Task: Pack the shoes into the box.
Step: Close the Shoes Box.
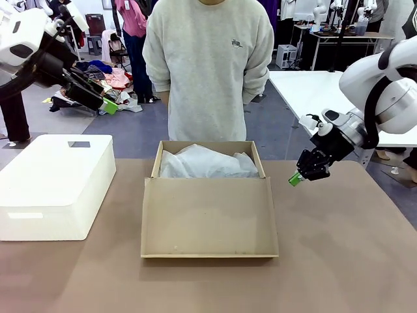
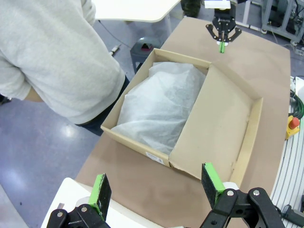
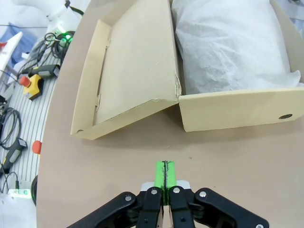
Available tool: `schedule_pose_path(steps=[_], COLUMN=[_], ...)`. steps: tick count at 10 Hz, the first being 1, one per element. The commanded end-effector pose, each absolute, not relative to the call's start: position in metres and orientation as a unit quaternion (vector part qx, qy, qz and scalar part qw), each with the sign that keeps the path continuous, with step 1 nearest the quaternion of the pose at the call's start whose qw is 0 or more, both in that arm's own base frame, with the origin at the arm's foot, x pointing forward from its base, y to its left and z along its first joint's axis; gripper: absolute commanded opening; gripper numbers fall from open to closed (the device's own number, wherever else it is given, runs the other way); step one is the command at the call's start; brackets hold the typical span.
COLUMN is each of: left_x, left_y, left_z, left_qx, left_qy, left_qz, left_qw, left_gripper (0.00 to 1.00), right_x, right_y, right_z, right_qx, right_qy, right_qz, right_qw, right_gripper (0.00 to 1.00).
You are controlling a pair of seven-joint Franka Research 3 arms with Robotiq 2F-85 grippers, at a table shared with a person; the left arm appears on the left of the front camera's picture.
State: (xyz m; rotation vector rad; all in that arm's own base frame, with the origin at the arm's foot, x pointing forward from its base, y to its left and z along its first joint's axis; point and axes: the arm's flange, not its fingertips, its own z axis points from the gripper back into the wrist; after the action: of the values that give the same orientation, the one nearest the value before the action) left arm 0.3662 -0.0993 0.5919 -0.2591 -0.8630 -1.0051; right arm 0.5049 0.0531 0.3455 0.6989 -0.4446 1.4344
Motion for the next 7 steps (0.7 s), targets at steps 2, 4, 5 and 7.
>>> schedule_pose_path(steps=[2, 4, 5, 7], left_x=[0.368, 0.368, 0.368, 0.368], left_y=[-0.098, -0.098, -0.098, -0.098], left_z=[0.592, 0.592, 0.592, 0.592], left_qx=[-0.126, -0.126, -0.126, -0.126], left_qy=[-0.401, -0.401, -0.401, -0.401], left_qz=[-0.472, -0.472, -0.472, -0.472], left_qw=[0.775, 0.775, 0.775, 0.775], left_gripper=[1.00, 1.00, 1.00, 1.00], right_x=[0.501, 0.496, 0.495, 0.491], right_y=[0.059, 0.067, 0.070, 0.074], right_z=[0.327, 0.316, 0.311, 0.299], right_qx=[0.336, 0.353, 0.359, 0.367], right_qy=[-0.223, -0.232, -0.233, -0.236], right_qz=[0.627, 0.624, 0.620, 0.614], right_qw=[0.666, 0.658, 0.657, 0.658], right_gripper=[0.00, 0.00, 0.00, 0.00])
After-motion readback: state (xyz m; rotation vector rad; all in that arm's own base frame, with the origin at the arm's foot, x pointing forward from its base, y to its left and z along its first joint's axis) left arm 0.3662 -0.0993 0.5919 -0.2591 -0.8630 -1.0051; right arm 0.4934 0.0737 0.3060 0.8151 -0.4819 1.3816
